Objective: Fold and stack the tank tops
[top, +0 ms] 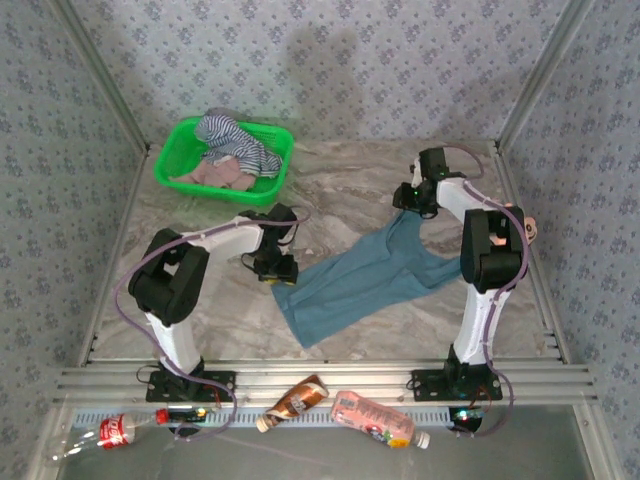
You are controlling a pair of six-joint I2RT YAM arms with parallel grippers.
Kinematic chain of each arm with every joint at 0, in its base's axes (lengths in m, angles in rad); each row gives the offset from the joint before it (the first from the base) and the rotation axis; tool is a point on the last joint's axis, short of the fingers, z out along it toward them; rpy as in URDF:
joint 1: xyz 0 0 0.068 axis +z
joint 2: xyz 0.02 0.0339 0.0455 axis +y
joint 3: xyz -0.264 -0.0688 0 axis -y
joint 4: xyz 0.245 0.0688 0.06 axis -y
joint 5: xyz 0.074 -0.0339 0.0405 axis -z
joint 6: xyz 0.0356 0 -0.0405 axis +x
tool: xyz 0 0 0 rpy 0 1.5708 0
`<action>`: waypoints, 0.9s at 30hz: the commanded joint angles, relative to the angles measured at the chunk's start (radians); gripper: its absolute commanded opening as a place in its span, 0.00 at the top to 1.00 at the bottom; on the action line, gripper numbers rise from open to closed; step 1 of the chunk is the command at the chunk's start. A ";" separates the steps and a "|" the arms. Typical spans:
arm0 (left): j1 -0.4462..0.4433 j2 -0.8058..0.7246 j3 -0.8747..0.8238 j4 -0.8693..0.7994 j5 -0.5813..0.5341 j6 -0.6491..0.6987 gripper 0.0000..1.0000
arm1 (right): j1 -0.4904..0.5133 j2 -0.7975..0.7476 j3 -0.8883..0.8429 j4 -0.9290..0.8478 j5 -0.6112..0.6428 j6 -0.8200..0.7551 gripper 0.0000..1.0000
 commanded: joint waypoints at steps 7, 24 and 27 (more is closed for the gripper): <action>-0.028 -0.052 -0.025 -0.109 -0.009 -0.024 0.55 | 0.009 -0.020 0.048 -0.116 0.159 -0.003 0.63; -0.027 -0.072 -0.064 -0.107 -0.008 -0.037 0.54 | -0.001 -0.019 0.033 -0.111 0.196 0.016 0.65; -0.026 -0.083 -0.077 -0.104 -0.009 -0.040 0.54 | 0.006 -0.059 0.008 -0.121 0.240 0.000 0.64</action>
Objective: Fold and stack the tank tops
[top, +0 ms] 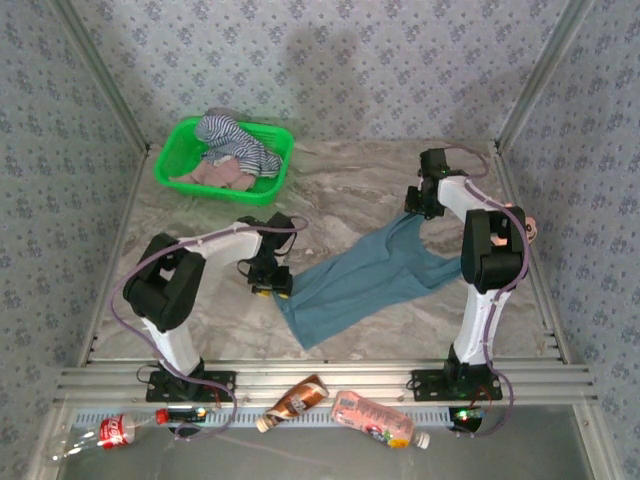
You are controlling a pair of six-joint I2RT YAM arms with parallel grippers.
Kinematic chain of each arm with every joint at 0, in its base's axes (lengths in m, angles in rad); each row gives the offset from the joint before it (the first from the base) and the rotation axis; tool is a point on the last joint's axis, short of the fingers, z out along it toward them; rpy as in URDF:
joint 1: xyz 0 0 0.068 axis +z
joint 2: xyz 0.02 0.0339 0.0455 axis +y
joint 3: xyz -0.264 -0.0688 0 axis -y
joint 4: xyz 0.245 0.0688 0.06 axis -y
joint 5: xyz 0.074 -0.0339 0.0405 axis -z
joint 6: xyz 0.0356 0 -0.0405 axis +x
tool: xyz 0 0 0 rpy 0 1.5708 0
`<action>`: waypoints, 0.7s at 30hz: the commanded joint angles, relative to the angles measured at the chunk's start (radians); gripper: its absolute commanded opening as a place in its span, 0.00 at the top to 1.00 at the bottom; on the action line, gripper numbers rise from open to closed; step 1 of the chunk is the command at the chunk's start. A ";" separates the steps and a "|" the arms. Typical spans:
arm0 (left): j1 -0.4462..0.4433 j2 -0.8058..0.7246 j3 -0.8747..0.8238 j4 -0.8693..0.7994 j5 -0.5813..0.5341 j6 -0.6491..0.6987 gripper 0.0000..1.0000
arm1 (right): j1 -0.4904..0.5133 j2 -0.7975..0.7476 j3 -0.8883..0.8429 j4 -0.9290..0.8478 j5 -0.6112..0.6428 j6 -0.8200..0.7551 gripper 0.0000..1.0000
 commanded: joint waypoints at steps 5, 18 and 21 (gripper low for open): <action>-0.002 -0.027 -0.016 -0.023 -0.009 -0.006 0.54 | -0.019 -0.079 -0.064 -0.027 0.052 0.003 0.64; -0.002 -0.033 -0.013 -0.018 -0.009 -0.008 0.54 | -0.028 0.006 -0.029 0.023 -0.024 0.039 0.65; -0.002 -0.030 -0.013 -0.015 -0.009 -0.008 0.54 | -0.032 0.033 0.004 0.013 -0.028 0.039 0.69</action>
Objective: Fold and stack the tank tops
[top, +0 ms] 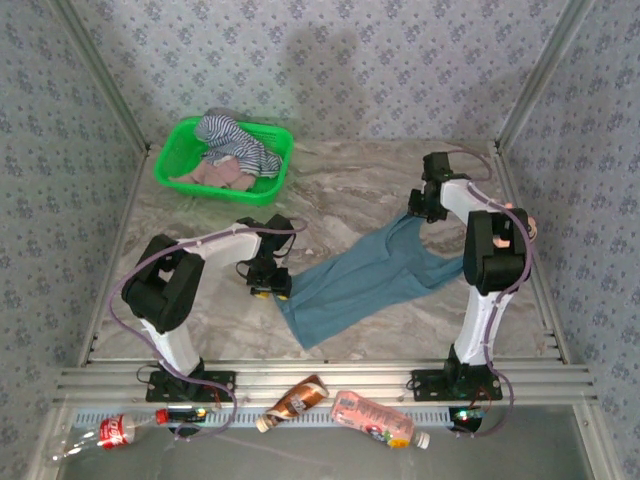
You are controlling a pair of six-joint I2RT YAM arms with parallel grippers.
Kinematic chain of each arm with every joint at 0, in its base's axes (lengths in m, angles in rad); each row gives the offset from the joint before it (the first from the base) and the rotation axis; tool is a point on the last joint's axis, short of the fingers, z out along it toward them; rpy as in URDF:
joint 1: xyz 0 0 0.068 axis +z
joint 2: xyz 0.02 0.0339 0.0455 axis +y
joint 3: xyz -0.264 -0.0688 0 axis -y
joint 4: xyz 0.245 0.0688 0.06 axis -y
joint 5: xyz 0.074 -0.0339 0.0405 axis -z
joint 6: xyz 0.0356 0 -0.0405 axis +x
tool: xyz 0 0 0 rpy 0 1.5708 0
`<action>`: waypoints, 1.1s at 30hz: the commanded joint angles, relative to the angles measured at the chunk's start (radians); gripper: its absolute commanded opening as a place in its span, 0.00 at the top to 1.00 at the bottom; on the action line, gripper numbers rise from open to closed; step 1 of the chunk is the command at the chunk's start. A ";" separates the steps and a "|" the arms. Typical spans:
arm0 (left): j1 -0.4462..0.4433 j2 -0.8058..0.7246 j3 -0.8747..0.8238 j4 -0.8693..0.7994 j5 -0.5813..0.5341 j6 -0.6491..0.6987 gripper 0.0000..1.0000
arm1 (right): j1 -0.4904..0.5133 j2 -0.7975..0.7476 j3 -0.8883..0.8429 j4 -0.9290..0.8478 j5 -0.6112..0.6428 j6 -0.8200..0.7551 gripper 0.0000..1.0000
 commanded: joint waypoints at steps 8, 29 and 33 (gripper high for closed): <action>-0.001 -0.018 -0.002 -0.008 -0.003 -0.006 0.54 | -0.032 -0.027 -0.025 0.052 -0.049 0.007 0.95; -0.001 -0.030 0.022 -0.029 0.015 -0.010 0.54 | -0.171 -0.033 -0.208 0.214 -0.235 0.181 0.92; 0.006 -0.051 0.057 -0.052 0.024 -0.011 0.54 | -0.183 -0.037 -0.216 0.185 -0.219 0.200 0.91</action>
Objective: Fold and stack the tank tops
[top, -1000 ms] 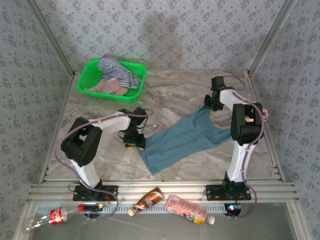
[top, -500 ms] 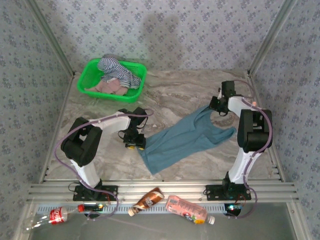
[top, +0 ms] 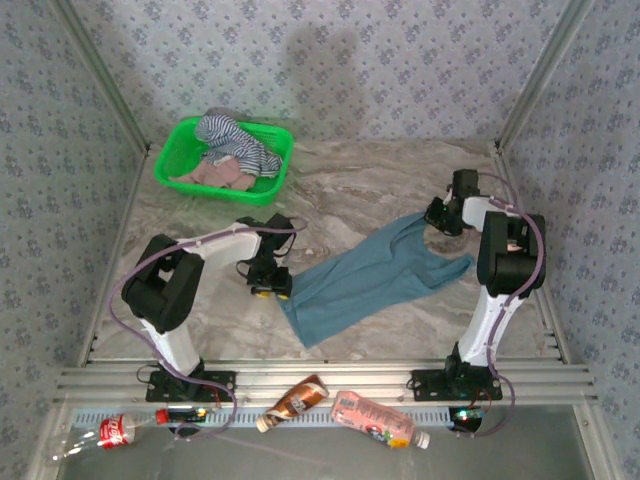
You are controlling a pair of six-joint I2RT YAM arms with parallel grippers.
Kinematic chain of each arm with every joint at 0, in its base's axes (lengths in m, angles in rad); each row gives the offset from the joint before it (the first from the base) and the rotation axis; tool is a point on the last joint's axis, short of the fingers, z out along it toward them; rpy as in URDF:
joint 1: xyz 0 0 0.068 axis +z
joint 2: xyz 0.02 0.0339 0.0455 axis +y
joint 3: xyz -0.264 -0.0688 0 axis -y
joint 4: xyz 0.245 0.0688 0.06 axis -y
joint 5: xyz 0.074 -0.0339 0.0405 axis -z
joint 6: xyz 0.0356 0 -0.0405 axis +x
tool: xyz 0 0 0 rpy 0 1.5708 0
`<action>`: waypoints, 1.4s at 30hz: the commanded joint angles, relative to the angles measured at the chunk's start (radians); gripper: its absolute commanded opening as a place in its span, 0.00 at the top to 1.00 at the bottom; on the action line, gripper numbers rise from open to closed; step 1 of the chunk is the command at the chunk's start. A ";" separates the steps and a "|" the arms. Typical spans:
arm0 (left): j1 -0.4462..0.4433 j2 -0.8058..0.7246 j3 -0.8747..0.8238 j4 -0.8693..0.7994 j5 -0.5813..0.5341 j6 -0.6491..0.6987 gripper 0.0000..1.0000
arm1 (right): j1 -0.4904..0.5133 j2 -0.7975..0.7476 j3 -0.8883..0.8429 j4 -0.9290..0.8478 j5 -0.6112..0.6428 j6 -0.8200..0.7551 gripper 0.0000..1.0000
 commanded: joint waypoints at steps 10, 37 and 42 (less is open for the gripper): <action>0.040 -0.052 0.163 -0.048 0.069 -0.011 0.53 | -0.033 -0.121 -0.096 -0.041 -0.046 0.034 0.74; 0.062 0.120 0.200 0.014 0.115 0.097 0.58 | 0.038 -0.030 -0.010 0.012 0.005 0.105 0.87; 0.043 0.150 0.189 -0.021 0.082 0.142 0.58 | 0.031 0.016 -0.009 -0.034 0.004 0.098 0.87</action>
